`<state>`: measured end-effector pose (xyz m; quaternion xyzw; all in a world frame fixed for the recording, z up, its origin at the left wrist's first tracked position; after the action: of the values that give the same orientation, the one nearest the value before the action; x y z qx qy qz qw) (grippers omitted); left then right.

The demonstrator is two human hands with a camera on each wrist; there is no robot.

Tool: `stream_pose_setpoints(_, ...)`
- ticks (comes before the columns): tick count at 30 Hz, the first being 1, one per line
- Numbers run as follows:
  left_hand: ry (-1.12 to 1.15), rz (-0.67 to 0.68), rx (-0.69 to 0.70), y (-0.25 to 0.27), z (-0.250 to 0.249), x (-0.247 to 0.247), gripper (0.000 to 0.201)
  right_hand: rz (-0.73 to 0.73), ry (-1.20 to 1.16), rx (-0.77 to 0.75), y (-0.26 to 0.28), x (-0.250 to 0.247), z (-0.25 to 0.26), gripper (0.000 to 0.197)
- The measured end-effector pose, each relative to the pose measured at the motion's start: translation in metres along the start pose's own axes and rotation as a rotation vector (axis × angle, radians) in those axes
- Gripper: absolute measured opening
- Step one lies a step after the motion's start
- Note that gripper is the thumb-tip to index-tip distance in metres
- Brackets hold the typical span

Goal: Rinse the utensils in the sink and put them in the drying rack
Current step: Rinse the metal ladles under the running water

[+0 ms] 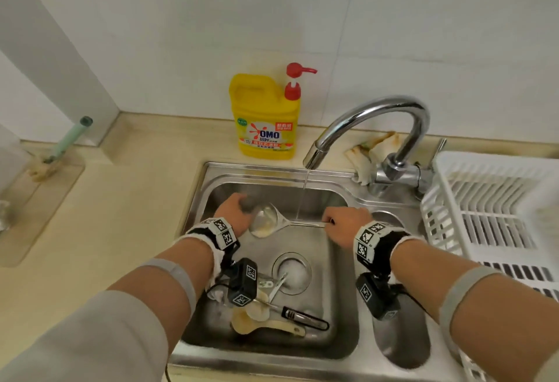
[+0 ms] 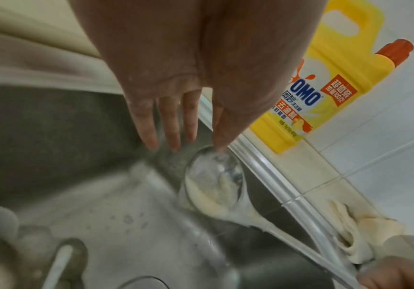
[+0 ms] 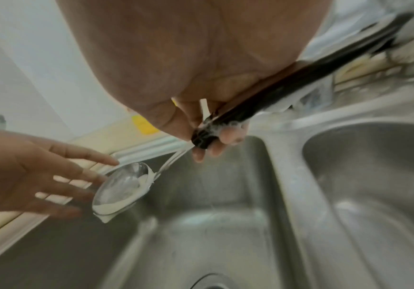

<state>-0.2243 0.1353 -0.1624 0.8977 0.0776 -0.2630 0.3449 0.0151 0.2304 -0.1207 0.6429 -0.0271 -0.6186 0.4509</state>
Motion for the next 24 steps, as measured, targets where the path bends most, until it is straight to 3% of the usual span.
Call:
stream_pose_setpoints(2, 0.12, 0.094, 0.002, -0.004, -0.013, 0.018, 0.056, -0.055, -0.001, 0.036, 0.012, -0.014, -0.016, 0.022)
stream_pose_setpoints(4, 0.174, 0.145, 0.032, -0.007, -0.027, 0.033, 0.042, -0.102, 0.0, 0.062, 0.018, -0.022, -0.028, 0.02)
stream_pose_setpoints(7, 0.302, 0.14, 0.052, -0.019, -0.041, 0.048, 0.063, -0.154, -0.021, 0.117, 0.025, -0.031, -0.047, 0.016)
stream_pose_setpoints(9, 0.361, 0.137, 0.024, -0.026, -0.046, 0.054, 0.044, -0.177, -0.033, 0.139, 0.028, -0.035, -0.055, 0.013)
stream_pose_setpoints(21, 0.395, 0.059, -0.03, -0.056, -0.052, 0.047, 0.018, -0.219, -0.036, 0.147, 0.012, -0.049, -0.059, 0.012)
stream_pose_setpoints(24, 0.351, 0.062, 0.001, -0.061, -0.052, 0.048, 0.021, -0.21, -0.043, 0.167, 0.007, -0.047, -0.058, 0.014)
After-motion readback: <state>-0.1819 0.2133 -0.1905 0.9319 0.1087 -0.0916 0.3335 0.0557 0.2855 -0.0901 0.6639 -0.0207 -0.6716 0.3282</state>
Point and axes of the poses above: each hand's wrist, its own y-axis away from the middle knuckle, its own x-axis out of the palm, z = x × y, the point moved 8 cm from there along -y, towards the middle knuckle, and after that the axes turned 10 degrees about z, right-handed, at the moved point
